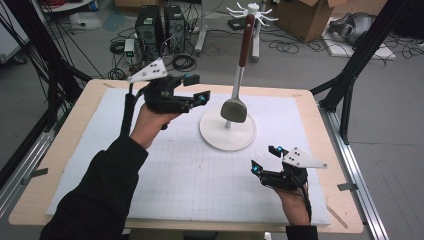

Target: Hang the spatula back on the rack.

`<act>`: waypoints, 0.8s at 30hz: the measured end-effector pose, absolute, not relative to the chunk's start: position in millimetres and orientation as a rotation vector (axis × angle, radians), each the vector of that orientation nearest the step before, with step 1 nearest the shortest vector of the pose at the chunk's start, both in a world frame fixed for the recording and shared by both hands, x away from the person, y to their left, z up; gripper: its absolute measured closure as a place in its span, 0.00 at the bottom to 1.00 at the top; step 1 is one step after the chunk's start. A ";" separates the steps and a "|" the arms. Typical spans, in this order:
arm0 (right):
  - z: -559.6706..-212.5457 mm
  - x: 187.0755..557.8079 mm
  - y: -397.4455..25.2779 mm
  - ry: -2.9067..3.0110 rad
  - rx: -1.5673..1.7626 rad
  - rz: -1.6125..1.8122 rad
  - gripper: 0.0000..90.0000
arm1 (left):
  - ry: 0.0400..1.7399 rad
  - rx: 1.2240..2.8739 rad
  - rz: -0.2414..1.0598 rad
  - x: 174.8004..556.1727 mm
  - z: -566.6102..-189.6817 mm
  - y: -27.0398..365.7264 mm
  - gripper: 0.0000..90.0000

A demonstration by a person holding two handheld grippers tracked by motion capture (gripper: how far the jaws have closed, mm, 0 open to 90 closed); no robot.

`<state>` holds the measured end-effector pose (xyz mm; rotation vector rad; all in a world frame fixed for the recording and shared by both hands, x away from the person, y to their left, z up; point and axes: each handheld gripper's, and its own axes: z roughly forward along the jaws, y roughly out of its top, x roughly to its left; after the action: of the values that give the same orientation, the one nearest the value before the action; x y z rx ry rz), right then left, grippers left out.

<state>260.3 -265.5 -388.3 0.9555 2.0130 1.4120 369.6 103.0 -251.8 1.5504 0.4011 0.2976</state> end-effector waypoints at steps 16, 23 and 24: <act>-396.2 261.5 -265.6 2.007 0.988 1.374 0.24 | 0.476 1.586 0.435 325.8 -339.3 176.2 0.24; -400.1 253.2 -269.1 1.976 0.998 1.348 0.21 | 0.559 1.575 0.424 308.8 -374.1 194.7 0.23; -401.3 252.0 -269.3 1.978 1.003 1.346 0.21 | 0.567 1.574 0.422 307.5 -377.4 197.0 0.23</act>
<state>252.0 -269.3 -401.3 1.0025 1.9775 1.3465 307.5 197.0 -377.4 1.5740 0.5668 0.4218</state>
